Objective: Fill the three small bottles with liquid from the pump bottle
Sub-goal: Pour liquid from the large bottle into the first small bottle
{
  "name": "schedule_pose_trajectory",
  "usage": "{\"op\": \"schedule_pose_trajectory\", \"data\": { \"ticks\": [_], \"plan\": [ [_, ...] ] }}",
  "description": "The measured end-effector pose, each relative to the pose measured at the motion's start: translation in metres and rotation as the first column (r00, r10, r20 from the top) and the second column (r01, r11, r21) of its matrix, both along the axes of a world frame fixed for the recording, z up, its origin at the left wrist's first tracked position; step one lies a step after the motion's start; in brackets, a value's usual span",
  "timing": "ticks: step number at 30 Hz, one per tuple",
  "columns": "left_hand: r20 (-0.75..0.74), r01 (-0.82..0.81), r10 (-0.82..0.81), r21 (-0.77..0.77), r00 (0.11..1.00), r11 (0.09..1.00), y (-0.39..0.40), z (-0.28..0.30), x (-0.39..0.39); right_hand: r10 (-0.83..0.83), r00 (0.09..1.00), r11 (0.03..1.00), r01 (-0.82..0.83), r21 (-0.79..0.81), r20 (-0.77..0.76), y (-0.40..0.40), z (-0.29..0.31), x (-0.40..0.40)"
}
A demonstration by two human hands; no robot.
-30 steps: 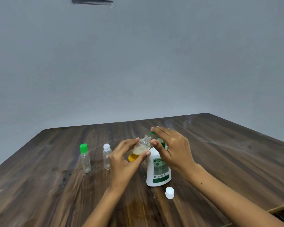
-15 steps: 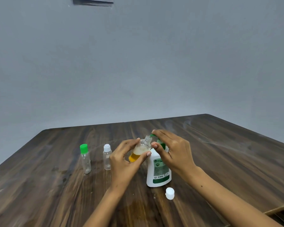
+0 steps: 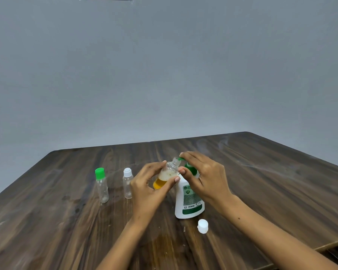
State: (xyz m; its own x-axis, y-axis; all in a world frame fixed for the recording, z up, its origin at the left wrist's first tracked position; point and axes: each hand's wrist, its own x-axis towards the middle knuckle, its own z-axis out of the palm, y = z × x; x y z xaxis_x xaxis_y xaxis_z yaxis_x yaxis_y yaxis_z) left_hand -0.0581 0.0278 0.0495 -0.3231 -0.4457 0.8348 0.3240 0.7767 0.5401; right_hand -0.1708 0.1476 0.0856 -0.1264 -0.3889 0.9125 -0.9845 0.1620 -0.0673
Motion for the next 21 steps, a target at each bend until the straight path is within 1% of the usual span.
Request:
{"op": "schedule_pose_trajectory", "data": {
  "ticks": [7,12,17,21],
  "plan": [
    [-0.002,-0.011,0.011,0.007,1.0,1.0,0.0,0.0,0.0,0.0,1.0,0.999,0.001,0.037,-0.025,0.003,0.008,-0.003],
    [-0.001,0.017,-0.017,0.008,1.0,1.0,0.002,0.001,0.002,0.014,1.0,0.997,-0.014,0.078,0.006,0.004,-0.001,-0.003],
    [0.001,0.001,-0.001,0.0,1.0,1.0,0.0,0.0,0.001,0.026,0.999,0.99,-0.02,0.138,-0.041,0.003,0.007,-0.009],
    [0.014,0.021,-0.021,0.0,1.0,1.0,0.0,0.001,0.002,0.052,0.999,0.989,-0.053,0.138,0.012,0.004,-0.003,-0.007]
  ]
}}
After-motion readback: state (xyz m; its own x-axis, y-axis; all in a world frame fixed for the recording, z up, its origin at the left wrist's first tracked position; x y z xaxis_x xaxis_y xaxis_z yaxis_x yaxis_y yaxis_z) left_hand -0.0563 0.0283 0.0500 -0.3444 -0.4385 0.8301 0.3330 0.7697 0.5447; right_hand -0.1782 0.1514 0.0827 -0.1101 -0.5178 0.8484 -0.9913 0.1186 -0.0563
